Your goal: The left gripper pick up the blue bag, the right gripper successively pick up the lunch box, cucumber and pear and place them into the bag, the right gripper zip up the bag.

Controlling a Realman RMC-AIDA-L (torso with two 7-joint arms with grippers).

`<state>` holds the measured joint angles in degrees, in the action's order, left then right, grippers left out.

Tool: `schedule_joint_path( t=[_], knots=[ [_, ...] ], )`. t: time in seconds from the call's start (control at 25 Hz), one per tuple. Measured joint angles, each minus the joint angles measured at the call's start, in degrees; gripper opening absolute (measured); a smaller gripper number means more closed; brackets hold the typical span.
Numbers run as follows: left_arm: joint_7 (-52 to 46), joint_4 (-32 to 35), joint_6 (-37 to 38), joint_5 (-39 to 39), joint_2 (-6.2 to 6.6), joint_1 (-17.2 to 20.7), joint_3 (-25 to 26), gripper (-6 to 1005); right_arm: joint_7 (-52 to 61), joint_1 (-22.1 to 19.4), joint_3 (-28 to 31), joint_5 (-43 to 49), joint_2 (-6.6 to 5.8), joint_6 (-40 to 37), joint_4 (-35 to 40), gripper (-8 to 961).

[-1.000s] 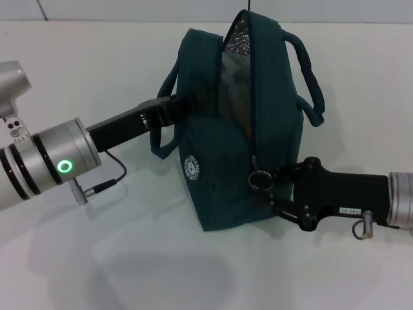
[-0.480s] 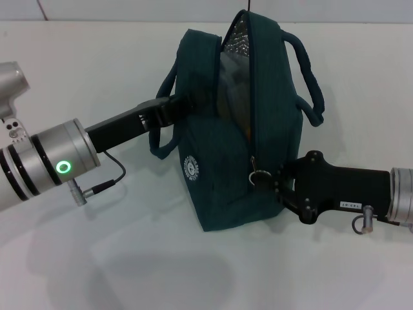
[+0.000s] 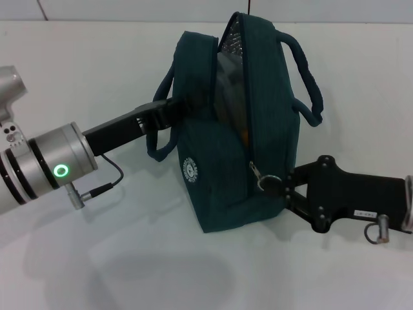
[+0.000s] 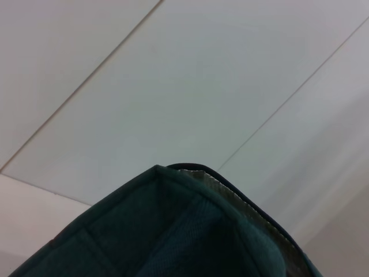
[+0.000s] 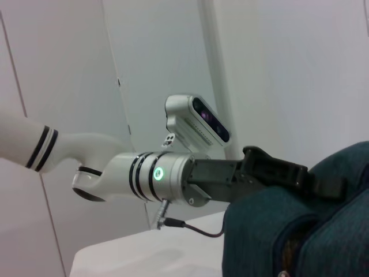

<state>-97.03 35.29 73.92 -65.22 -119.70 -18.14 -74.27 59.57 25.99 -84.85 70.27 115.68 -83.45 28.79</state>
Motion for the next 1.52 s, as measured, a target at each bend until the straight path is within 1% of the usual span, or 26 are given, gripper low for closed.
schedule_joint_path(
  t=[0.16, 0.32, 0.48, 0.88, 1.32, 1.52],
  knots=[
    [0.0, 0.0, 0.0, 0.0, 0.00, 0.0, 0.0, 38, -0.8, -2.8, 0.2, -0.7, -0.03, -0.7, 3.3, 18],
    [0.0, -0.1, 0.2, 0.0, 0.00, 0.0, 0.0, 39, -2.5, -3.4, 0.5, -2.6, -0.02, -2.9, 3.6, 20],
    [0.3, -0.1, 0.8, 0.0, 0.02, 0.0, 0.1, 39, -3.7, -3.3, 0.6, -4.1, 0.02, -3.5, 3.6, 21],
    [1.4, -1.2, 2.0, 0.0, 0.15, 0.0, 0.4, 41, -4.7, -1.7, 0.5, -6.7, 0.26, -2.9, 3.7, 25],
    [3.6, -2.6, 2.1, -0.1, 0.19, -0.5, 1.0, 157, -5.1, 1.3, 0.2, -8.5, 0.42, -1.1, 3.2, 30],
    [5.9, -3.5, 3.3, 0.4, 0.24, -0.1, 3.4, 392, -5.1, 1.7, 0.2, -9.0, 0.48, -1.1, 3.6, 32]
  ],
)
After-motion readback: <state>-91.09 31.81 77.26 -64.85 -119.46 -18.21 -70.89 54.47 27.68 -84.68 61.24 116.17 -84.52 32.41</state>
